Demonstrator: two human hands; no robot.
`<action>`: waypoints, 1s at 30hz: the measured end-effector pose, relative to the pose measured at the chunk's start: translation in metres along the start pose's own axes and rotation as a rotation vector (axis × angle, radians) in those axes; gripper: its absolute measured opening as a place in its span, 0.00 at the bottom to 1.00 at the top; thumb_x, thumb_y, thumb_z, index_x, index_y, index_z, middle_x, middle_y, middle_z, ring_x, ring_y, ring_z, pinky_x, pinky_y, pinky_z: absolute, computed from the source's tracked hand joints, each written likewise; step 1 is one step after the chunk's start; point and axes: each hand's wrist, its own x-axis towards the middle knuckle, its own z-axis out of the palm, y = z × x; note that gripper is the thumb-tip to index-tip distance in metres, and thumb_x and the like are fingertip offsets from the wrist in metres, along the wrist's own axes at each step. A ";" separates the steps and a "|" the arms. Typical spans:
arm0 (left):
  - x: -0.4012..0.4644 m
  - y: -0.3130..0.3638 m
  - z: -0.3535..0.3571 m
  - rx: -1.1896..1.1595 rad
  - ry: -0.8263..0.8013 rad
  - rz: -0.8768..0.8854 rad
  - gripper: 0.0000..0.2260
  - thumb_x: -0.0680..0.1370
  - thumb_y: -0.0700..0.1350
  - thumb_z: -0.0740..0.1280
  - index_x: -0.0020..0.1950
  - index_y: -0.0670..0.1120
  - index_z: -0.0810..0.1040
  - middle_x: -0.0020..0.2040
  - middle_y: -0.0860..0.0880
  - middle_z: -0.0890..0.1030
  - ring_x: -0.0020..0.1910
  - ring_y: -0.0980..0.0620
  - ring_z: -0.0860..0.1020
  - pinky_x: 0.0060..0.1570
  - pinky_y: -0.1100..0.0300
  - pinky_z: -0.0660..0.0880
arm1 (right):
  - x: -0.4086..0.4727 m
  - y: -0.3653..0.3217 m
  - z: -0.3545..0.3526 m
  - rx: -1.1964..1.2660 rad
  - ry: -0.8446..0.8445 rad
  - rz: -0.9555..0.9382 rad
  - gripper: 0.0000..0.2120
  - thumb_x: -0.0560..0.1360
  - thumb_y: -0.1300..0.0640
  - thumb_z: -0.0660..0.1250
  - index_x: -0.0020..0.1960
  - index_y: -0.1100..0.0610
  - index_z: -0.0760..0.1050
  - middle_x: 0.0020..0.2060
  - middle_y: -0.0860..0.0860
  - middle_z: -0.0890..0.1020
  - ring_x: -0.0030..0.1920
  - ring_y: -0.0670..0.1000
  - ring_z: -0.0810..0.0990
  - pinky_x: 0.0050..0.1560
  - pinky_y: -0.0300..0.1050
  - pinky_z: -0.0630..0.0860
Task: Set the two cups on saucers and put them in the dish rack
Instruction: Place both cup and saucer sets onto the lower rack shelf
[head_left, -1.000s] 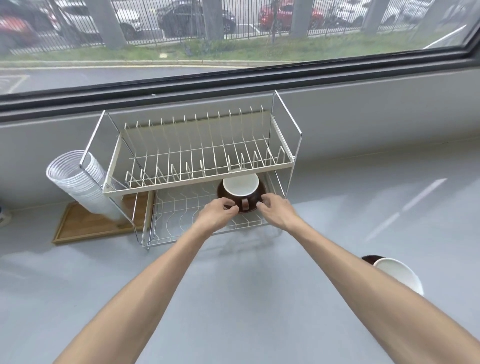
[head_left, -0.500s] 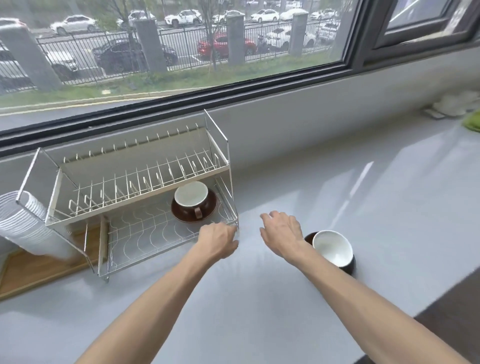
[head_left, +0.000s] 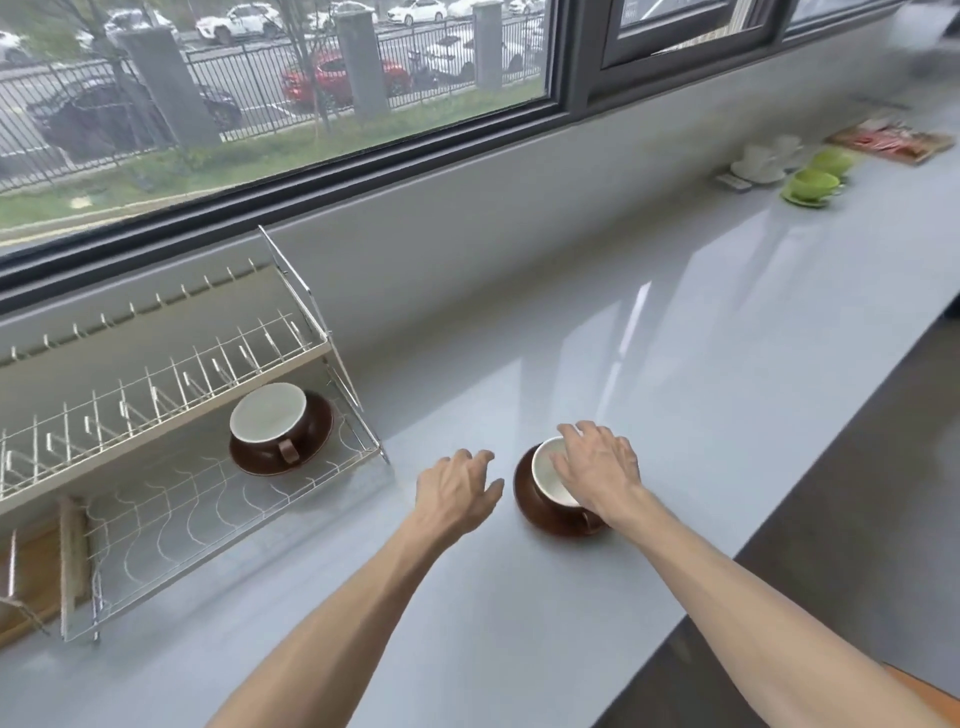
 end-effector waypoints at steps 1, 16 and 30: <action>0.002 0.005 0.004 -0.005 -0.002 -0.001 0.23 0.81 0.58 0.57 0.74 0.51 0.69 0.65 0.46 0.78 0.62 0.41 0.78 0.54 0.51 0.73 | 0.000 0.007 0.002 0.005 -0.007 0.012 0.22 0.84 0.47 0.54 0.75 0.53 0.67 0.69 0.54 0.75 0.69 0.58 0.74 0.67 0.54 0.70; 0.035 0.044 0.038 -0.666 -0.271 -0.358 0.33 0.78 0.65 0.57 0.79 0.51 0.61 0.65 0.44 0.80 0.64 0.40 0.78 0.66 0.48 0.73 | 0.021 0.053 0.034 0.597 -0.225 0.209 0.26 0.84 0.46 0.55 0.79 0.54 0.62 0.76 0.59 0.68 0.75 0.60 0.68 0.72 0.52 0.65; 0.035 0.039 0.040 -1.043 -0.271 -0.423 0.27 0.79 0.55 0.64 0.76 0.52 0.62 0.65 0.42 0.77 0.58 0.44 0.80 0.49 0.55 0.81 | 0.027 0.055 0.042 0.688 -0.273 0.206 0.20 0.85 0.52 0.53 0.72 0.56 0.72 0.66 0.58 0.79 0.69 0.60 0.73 0.67 0.53 0.72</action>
